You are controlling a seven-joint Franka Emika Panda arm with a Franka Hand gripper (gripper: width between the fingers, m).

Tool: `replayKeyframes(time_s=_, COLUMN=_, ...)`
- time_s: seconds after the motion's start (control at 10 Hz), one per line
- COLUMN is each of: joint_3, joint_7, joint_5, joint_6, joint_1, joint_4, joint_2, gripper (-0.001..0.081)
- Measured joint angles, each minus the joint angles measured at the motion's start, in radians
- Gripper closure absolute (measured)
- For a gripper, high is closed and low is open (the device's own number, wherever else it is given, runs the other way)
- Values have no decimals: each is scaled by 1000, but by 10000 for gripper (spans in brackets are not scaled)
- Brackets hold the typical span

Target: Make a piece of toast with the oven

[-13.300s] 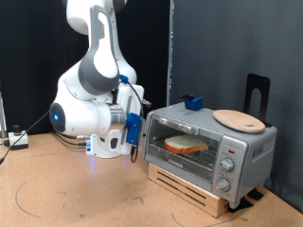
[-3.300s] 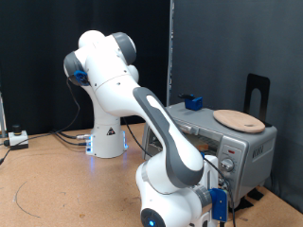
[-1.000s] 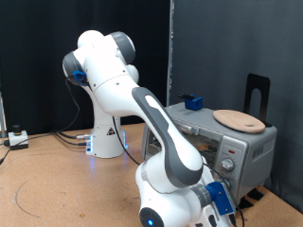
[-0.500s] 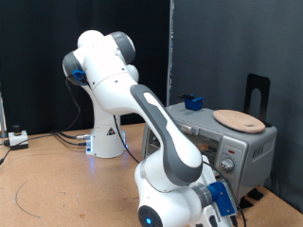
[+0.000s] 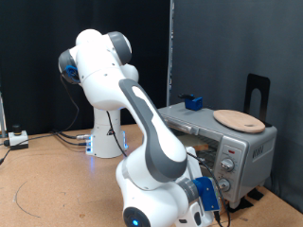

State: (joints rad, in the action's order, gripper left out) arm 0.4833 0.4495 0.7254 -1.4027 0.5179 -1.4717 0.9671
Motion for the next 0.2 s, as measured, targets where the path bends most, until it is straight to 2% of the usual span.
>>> replayKeyframes(time_s=0.2, joint_3=-12, joint_7=-37, joint_5=-24, joint_6=67, joint_1=11, joint_4=68, joint_2=-2, gripper=-1)
